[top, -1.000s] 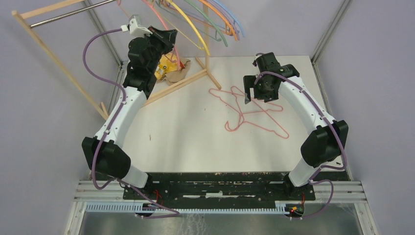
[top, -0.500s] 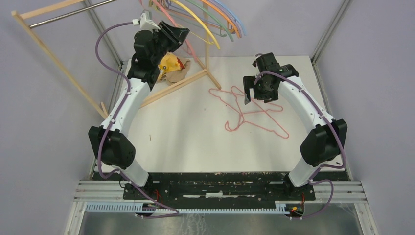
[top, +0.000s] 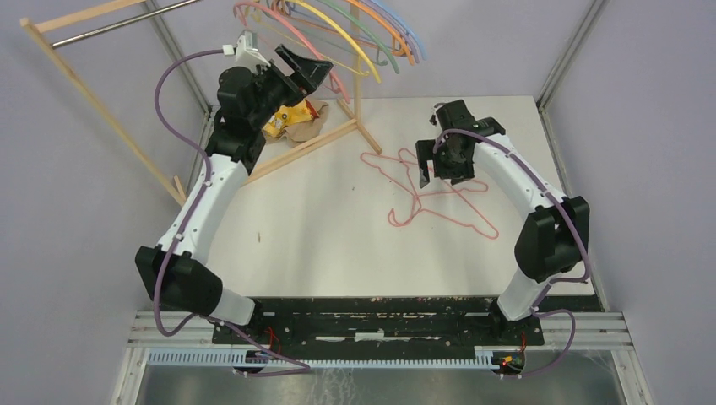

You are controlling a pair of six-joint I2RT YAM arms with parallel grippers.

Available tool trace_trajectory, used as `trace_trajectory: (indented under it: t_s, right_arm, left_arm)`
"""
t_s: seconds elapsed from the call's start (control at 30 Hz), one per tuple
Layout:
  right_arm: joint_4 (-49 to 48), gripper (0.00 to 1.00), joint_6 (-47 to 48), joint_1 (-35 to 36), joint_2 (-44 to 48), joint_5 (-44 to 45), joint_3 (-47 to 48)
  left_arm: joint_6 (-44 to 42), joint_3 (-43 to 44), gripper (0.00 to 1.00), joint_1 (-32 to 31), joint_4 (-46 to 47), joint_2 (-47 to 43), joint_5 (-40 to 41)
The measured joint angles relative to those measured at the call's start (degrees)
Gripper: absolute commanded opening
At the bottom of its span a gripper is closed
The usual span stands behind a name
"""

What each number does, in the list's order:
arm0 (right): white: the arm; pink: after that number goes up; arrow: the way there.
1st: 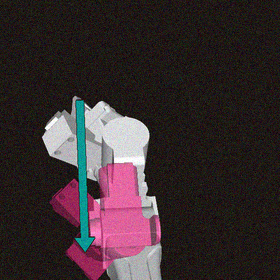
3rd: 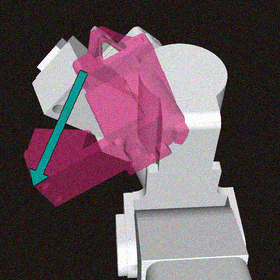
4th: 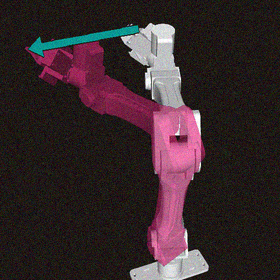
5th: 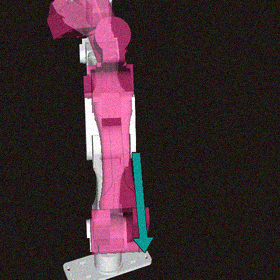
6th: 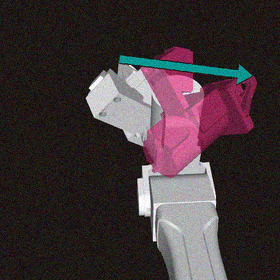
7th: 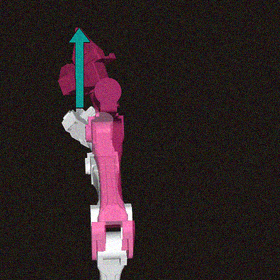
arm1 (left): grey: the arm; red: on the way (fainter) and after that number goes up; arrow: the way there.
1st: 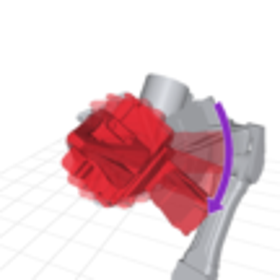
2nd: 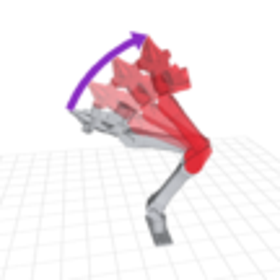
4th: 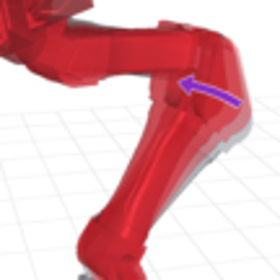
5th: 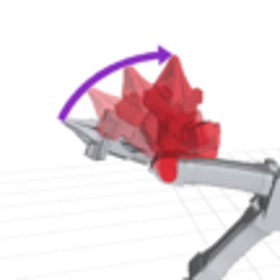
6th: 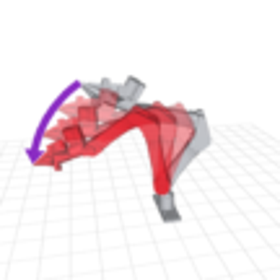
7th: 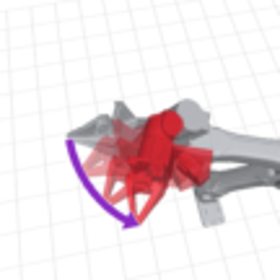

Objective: Organize the hangers

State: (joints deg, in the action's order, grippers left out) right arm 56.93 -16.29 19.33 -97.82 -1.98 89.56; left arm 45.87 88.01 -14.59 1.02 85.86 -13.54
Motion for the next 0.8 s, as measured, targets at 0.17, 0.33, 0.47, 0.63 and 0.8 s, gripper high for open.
trace_trajectory:
  t_s: [0.17,0.33,0.47,0.63,0.8]
  right_arm:
    - [-1.9,0.83,0.2,0.0,-3.7,-1.7,-1.3]
    - [-3.6,0.76,0.3,0.0,-9.3,-3.3,-1.7]
    - [-4.0,0.73,0.9,0.0,-14.8,-3.6,0.0]
    - [-5.2,0.71,2.0,0.0,-19.8,-4.0,3.0]
    - [-6.1,0.71,4.0,0.0,-21.1,-3.9,4.9]
  left_arm:
    - [-1.3,-6.8,0.99,0.0,1.7,-6.7,-3.7]
    - [-1.6,-14.5,0.99,0.0,5.5,-11.3,-9.0]
    - [-3.1,-20.2,0.99,0.0,5.0,-14.2,-11.8]
    - [-6.6,-25.0,0.99,0.0,3.0,-18.3,-13.5]
    - [-7.4,-30.5,0.99,0.0,3.0,-21.4,-14.1]
